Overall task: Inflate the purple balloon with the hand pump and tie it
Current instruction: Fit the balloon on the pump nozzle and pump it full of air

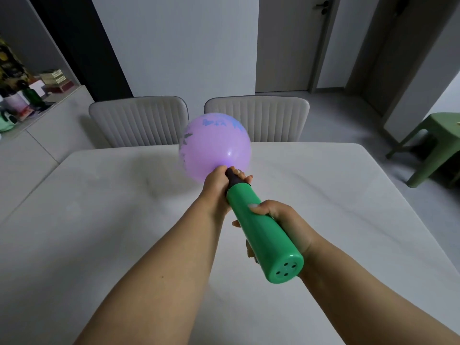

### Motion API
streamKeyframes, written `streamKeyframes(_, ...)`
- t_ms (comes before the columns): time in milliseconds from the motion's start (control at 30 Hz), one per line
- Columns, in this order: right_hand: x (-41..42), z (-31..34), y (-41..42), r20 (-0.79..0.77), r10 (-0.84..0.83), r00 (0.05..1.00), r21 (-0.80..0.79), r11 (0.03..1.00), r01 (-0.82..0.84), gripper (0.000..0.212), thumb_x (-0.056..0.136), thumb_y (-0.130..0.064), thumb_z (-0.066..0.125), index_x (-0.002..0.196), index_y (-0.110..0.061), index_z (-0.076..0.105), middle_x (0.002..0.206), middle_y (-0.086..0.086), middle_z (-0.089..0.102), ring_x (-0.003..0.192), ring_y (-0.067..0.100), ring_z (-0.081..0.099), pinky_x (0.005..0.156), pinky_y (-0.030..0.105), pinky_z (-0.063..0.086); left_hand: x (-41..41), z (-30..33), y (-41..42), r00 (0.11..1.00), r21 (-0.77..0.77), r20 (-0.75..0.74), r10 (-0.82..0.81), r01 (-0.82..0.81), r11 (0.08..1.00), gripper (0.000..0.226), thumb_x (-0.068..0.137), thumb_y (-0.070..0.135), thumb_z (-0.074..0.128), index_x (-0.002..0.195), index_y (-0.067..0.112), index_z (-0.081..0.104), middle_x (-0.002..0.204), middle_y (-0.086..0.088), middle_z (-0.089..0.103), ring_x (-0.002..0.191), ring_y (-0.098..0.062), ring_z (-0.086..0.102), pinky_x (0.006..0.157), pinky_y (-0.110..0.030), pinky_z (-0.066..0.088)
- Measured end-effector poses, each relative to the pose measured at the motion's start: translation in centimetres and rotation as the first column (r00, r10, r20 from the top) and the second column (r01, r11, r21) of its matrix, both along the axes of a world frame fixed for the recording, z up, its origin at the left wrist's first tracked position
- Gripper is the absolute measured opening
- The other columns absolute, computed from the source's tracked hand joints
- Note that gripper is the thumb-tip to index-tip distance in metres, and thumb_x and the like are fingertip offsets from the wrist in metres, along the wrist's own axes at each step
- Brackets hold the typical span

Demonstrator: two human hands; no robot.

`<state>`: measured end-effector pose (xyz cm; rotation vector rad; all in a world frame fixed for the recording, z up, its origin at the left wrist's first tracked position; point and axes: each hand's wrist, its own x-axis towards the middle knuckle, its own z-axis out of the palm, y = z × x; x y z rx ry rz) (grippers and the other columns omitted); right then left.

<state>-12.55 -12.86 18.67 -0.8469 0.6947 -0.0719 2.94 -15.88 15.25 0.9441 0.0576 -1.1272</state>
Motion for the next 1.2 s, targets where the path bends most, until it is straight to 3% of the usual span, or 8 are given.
streamKeyframes(267,1.4,-0.6,-1.4,-0.068,-0.056,0.996,0.058,0.996,0.06,0.058,0.083,-0.048,0.056,0.106,0.006,0.058,0.077,0.025,0.065,0.062,0.034,0.066,0.065,0.036,0.058,-0.6,-0.5,0.6,1.0,0.073,0.016,-0.02,0.019,0.997,0.036,0.095,0.008,0.025,0.061,0.012,0.036,0.04,-0.003,0.039,0.046,-0.016,0.037,0.05,-0.023,0.051)
streamKeyframes(367,2.5,-1.2,-2.0,-0.147,-0.125,0.981,0.036,0.991,0.132,0.063,0.081,-0.055,0.058,0.107,0.002,0.059,0.075,0.024,0.066,0.056,0.033,0.066,0.061,0.037,0.057,-1.7,-0.6,1.1,0.992,0.117,0.058,-0.113,0.106,0.987,0.034,0.093,0.009,0.031,0.061,0.009,0.041,0.041,-0.006,0.045,0.038,-0.019,0.046,0.049,-0.027,0.055)
streamKeyframes(600,2.7,-1.8,-1.9,-0.308,-0.141,0.941,-0.093,0.989,0.118,0.05,0.091,-0.039,0.049,0.115,0.005,0.053,0.079,0.024,0.063,0.056,0.033,0.063,0.051,0.032,0.056,-1.3,-2.1,0.8,0.986,0.238,0.047,-0.162,0.147,0.96,0.03,0.095,0.012,0.03,0.066,0.009,0.039,0.053,-0.008,0.043,0.042,-0.02,0.045,0.068,-0.034,0.051)
streamKeyframes(833,2.9,-2.5,-1.9,-0.367,-0.117,0.923,-0.146,0.987,0.067,0.051,0.09,-0.038,0.049,0.113,0.008,0.054,0.079,0.023,0.062,0.054,0.031,0.063,0.049,0.031,0.054,-0.9,-2.6,0.1,0.993,0.283,0.074,-0.093,0.069,0.957,0.026,0.096,0.012,0.022,0.073,0.011,0.034,0.062,-0.009,0.038,0.046,-0.021,0.041,0.053,-0.03,0.047)
streamKeyframes(900,2.5,-2.8,-1.5,-0.392,-0.073,0.917,-0.149,0.989,0.015,0.05,0.09,-0.039,0.05,0.11,0.007,0.056,0.082,0.024,0.064,0.055,0.032,0.064,0.049,0.031,0.055,0.7,-3.2,-0.1,0.993,0.302,0.117,-0.018,-0.018,0.953,0.025,0.095,0.009,0.019,0.078,0.009,0.038,0.061,-0.009,0.037,0.038,-0.021,0.045,0.048,-0.03,0.05)
streamKeyframes(1000,1.8,-3.7,-1.3,-0.411,-0.098,0.906,-0.212,0.977,0.009,0.043,0.088,-0.037,0.052,0.106,0.001,0.056,0.09,0.026,0.065,0.064,0.036,0.066,0.053,0.035,0.057,2.8,-3.8,-0.6,0.978,0.341,0.207,-0.011,-0.062,0.938,0.025,0.094,0.007,0.017,0.079,0.007,0.038,0.059,-0.008,0.034,0.045,-0.025,0.046,0.049,-0.032,0.054)
streamKeyframes(1100,1.9,-5.5,-2.4,-0.517,-0.179,0.837,-0.539,0.828,-0.155,0.041,0.086,-0.042,0.052,0.094,-0.002,0.058,0.089,0.017,0.067,0.078,0.033,0.067,0.067,0.035,0.055,2.2,-3.3,-0.8,0.958,0.357,0.278,-0.07,-0.035,0.933,0.026,0.097,0.01,0.019,0.078,0.008,0.038,0.052,-0.008,0.044,0.056,-0.027,0.054,0.07,-0.038,0.057)
streamKeyframes(1200,1.1,-7.9,-3.6,-0.596,-0.305,0.743,-0.717,0.62,-0.32,0.032,0.085,-0.046,0.047,0.085,-0.014,0.051,0.069,-0.002,0.054,0.066,0.018,0.054,0.051,0.027,0.037,1.8,-3.4,-0.8,0.933,0.368,0.344,-0.109,-0.027,0.929,0.026,0.099,0.013,0.022,0.08,0.014,0.04,0.062,-0.002,0.048,0.06,-0.014,0.062,0.093,-0.037,0.048)
